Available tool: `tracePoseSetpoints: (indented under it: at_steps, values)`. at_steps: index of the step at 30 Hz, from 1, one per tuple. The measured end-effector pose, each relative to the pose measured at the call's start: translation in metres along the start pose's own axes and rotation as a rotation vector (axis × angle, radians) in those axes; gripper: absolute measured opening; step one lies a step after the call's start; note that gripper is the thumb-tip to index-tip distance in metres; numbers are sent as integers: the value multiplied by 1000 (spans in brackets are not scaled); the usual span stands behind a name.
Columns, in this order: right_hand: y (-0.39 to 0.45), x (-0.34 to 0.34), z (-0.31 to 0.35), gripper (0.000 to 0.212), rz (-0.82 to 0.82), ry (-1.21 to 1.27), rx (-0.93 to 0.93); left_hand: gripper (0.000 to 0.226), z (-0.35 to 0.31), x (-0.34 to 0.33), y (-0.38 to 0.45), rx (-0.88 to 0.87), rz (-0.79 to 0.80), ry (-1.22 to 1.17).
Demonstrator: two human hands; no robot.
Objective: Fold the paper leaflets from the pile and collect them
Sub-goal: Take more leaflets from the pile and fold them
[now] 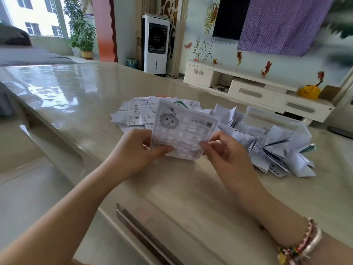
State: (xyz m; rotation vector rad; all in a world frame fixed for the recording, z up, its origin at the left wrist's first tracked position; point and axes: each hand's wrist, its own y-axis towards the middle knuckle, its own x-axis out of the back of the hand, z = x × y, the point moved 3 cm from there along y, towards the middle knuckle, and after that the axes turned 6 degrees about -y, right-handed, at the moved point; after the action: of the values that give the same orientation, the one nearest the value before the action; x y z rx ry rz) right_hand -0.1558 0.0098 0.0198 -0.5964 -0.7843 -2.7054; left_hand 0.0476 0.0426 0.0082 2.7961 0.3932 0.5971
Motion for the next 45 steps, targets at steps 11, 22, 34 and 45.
tracePoseSetpoints:
  at_steps: [11,22,34,45]
  values:
    - [0,-7,-11,41,62,-316,191,42,3,-8,3,177,-4,19]
    - [-4,-22,-13,48,389,-566,304,73,5,-3,-7,226,15,-31]
    - [-5,-19,-9,33,345,-495,214,35,-13,1,-20,-86,231,249]
    - [-1,-8,-12,21,102,-96,41,41,-9,5,-12,-31,203,-5]
